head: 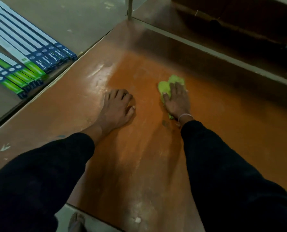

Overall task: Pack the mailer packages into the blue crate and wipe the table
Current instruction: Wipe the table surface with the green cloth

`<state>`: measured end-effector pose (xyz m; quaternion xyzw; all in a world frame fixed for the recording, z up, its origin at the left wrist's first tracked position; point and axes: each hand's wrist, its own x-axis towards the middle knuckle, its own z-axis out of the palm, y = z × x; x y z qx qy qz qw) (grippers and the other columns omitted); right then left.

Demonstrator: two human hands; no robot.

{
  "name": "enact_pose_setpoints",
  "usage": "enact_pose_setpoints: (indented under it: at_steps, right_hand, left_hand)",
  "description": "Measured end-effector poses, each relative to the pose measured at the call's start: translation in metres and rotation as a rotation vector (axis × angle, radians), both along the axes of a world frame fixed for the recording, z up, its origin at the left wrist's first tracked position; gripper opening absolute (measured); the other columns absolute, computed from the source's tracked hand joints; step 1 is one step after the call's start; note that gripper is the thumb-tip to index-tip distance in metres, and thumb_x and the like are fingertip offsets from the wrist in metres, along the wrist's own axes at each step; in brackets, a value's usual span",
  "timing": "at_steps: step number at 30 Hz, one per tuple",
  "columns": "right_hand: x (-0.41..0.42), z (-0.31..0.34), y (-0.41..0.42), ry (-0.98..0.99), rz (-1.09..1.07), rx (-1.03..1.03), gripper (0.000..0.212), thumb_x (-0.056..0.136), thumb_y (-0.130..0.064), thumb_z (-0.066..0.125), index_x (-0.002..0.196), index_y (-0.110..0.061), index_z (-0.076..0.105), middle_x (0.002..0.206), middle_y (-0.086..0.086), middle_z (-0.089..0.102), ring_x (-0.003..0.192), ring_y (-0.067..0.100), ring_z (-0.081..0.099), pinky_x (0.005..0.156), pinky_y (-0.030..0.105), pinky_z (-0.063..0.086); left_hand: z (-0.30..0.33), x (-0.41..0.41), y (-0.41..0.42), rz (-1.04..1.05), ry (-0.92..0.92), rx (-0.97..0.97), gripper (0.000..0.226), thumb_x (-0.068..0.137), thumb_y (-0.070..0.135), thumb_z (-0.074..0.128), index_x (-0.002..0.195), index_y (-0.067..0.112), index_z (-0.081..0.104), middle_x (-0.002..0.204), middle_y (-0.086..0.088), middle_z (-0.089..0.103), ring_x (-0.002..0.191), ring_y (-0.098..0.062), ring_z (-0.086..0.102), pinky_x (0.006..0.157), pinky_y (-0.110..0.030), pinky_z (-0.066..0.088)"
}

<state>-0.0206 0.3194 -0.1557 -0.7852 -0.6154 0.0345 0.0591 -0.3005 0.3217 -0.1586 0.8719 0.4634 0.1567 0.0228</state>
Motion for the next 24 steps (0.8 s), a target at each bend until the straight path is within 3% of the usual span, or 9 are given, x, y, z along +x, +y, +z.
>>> enact_pose_setpoints:
  at_steps: [3, 4, 7, 8, 12, 14, 17, 21, 24]
  right_hand:
    - [-0.028, -0.002, -0.036, -0.012, 0.313, 0.029, 0.066, 0.104, -0.058, 0.017, 0.16, -0.024, 0.017, 0.168, 0.002, 0.01, 0.155, 0.021, 0.006, 0.126, 0.044, 0.005]
    - [-0.028, -0.002, -0.044, -0.015, 0.284, 0.039, 0.066, 0.104, -0.059, 0.016, 0.16, -0.024, 0.017, 0.168, 0.002, 0.011, 0.155, 0.021, 0.006, 0.126, 0.044, 0.006]
    - [-0.027, 0.0, -0.057, 0.013, -0.162, -0.005, 0.073, 0.101, -0.061, 0.011, 0.16, -0.019, 0.014, 0.168, 0.006, 0.007, 0.155, 0.024, 0.003, 0.125, 0.046, 0.005]
    - [-0.037, 0.001, -0.062, 0.01, -0.203, -0.023, 0.074, 0.1, -0.061, 0.01, 0.161, -0.018, 0.013, 0.168, 0.006, 0.005, 0.155, 0.025, 0.001, 0.125, 0.046, 0.004]
    - [-0.079, -0.002, -0.103, 0.02, 0.174, 0.03, 0.066, 0.104, -0.058, 0.016, 0.16, -0.023, 0.016, 0.168, 0.0, 0.006, 0.155, 0.019, 0.0, 0.126, 0.042, 0.002]
    - [-0.078, -0.003, -0.122, 0.018, 0.07, 0.046, 0.067, 0.104, -0.059, 0.016, 0.16, -0.022, 0.017, 0.168, 0.001, 0.008, 0.155, 0.019, 0.001, 0.126, 0.043, 0.004]
    - [-0.094, -0.001, -0.138, 0.016, -0.293, 0.016, 0.074, 0.101, -0.06, 0.01, 0.16, -0.017, 0.016, 0.168, 0.006, 0.007, 0.155, 0.023, 0.001, 0.126, 0.046, 0.006]
    - [-0.141, 0.0, -0.172, 0.004, 0.022, 0.027, 0.069, 0.103, -0.058, 0.013, 0.161, -0.02, 0.014, 0.169, 0.001, 0.002, 0.155, 0.018, -0.004, 0.126, 0.043, 0.002]
    - [-0.146, -0.001, -0.195, -0.008, -0.138, 0.024, 0.07, 0.103, -0.059, 0.011, 0.16, -0.019, 0.016, 0.168, 0.002, 0.004, 0.155, 0.019, -0.002, 0.126, 0.044, 0.004]
  left_hand:
    - [0.002, 0.0, -0.001, 0.0, -0.016, -0.01, 0.048, 0.096, 0.049, 0.038, 0.128, 0.017, 0.054, 0.132, -0.008, 0.05, 0.121, -0.033, 0.043, 0.101, -0.053, 0.035]
    - [0.003, -0.001, -0.002, 0.001, -0.023, -0.012, 0.047, 0.096, 0.048, 0.038, 0.127, 0.016, 0.054, 0.132, -0.009, 0.05, 0.12, -0.034, 0.043, 0.1, -0.052, 0.035]
    - [0.003, -0.002, -0.004, -0.012, -0.03, 0.0, 0.044, 0.097, 0.045, 0.037, 0.125, 0.016, 0.054, 0.129, -0.009, 0.05, 0.117, -0.033, 0.043, 0.098, -0.051, 0.035]
    - [0.003, -0.003, -0.004, -0.013, -0.031, 0.003, 0.043, 0.097, 0.045, 0.036, 0.124, 0.016, 0.054, 0.129, -0.009, 0.05, 0.116, -0.033, 0.043, 0.098, -0.051, 0.035]
    - [0.002, -0.003, -0.002, -0.005, -0.052, -0.029, 0.041, 0.097, 0.041, 0.039, 0.125, 0.016, 0.054, 0.13, -0.01, 0.051, 0.118, -0.035, 0.044, 0.099, -0.053, 0.035]
    - [0.002, -0.005, -0.001, -0.005, -0.059, -0.028, 0.04, 0.098, 0.039, 0.039, 0.126, 0.014, 0.053, 0.13, -0.011, 0.051, 0.118, -0.035, 0.044, 0.099, -0.053, 0.035]
    - [0.001, -0.007, -0.003, -0.013, -0.063, -0.031, 0.041, 0.098, 0.037, 0.039, 0.127, 0.012, 0.054, 0.13, -0.012, 0.05, 0.117, -0.036, 0.044, 0.099, -0.053, 0.035]
    - [0.004, -0.011, -0.003, -0.028, -0.088, -0.081, 0.037, 0.096, 0.032, 0.043, 0.126, 0.013, 0.054, 0.13, -0.012, 0.05, 0.117, -0.036, 0.044, 0.096, -0.051, 0.036]
    - [0.003, -0.023, 0.0, -0.143, -0.071, -0.083, 0.037, 0.097, 0.028, 0.045, 0.129, 0.01, 0.053, 0.131, -0.015, 0.05, 0.117, -0.038, 0.044, 0.098, -0.051, 0.036]
